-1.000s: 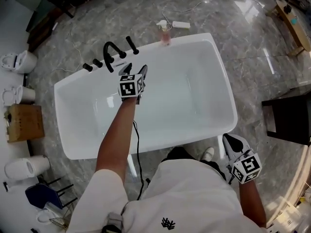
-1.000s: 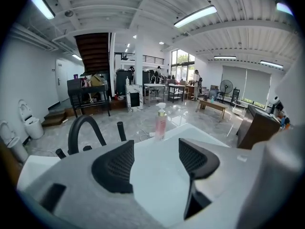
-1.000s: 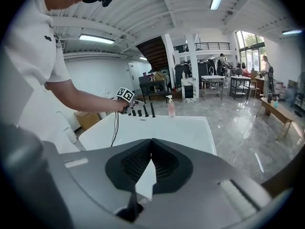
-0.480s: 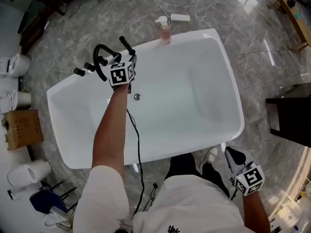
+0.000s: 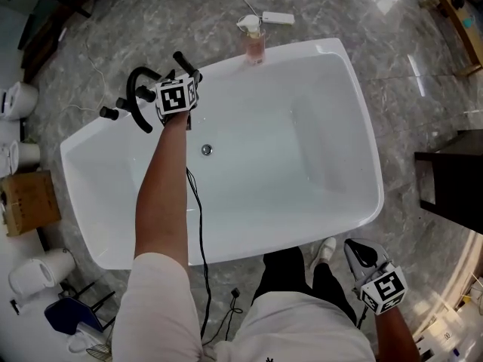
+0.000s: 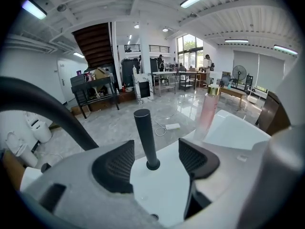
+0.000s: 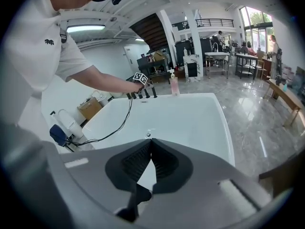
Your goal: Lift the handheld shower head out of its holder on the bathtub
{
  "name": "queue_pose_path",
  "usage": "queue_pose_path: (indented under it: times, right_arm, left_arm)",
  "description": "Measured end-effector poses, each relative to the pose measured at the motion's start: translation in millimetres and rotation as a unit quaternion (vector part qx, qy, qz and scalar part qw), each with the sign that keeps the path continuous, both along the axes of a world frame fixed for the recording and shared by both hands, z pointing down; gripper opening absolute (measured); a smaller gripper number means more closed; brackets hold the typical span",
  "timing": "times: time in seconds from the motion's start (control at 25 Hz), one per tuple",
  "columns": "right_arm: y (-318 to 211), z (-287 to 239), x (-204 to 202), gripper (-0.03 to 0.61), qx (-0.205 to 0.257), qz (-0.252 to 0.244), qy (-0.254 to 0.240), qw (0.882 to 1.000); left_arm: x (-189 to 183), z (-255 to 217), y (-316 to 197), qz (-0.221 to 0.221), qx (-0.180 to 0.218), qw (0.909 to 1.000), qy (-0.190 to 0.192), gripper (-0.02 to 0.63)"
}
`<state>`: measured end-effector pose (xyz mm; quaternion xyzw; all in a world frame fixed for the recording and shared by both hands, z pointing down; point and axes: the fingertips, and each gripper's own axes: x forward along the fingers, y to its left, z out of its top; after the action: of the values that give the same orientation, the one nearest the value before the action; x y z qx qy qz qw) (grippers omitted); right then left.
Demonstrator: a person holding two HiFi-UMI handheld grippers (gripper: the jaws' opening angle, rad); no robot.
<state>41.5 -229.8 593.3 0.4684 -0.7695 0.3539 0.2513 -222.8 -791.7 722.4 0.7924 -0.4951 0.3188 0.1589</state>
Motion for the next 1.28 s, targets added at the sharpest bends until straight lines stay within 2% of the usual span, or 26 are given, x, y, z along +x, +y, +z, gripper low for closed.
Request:
queue_pose_path:
  times: [0.32,0.64,0.76,0.84,0.88,1.28]
  right_arm:
    - [-2,31,-2,0.014,-0.026,0.001,-0.011,1.000]
    - [-6,44,0,0.014,-0.042,0.008,-0.014,0.999]
    - [-8,47,2,0.014,-0.044,0.010,-0.014,0.999]
    - [-7,48,2,0.014,-0.045,0.012,-0.015,0.999]
    - [-7,49,3,0.014,-0.045,0.013,-0.015,0.999]
    - [-4,49,2,0.014,-0.037,0.011,-0.018,0.999]
  left_arm:
    - [2,23,-30,-0.001,-0.003,1.0000,-0.006,0.298]
    - [4,34,-58,-0.017,-0.009,0.9998,0.004,0.275]
    - [2,37,-64,-0.027,-0.012,0.9996,0.003,0.241]
    - [1,37,-67,-0.036,-0.011,0.9993,0.002,0.161]
    - [1,37,-67,-0.039,-0.010,0.9992,0.001,0.144]
    - [9,32,-54,-0.024,0.002,0.9996,-0.016,0.138]
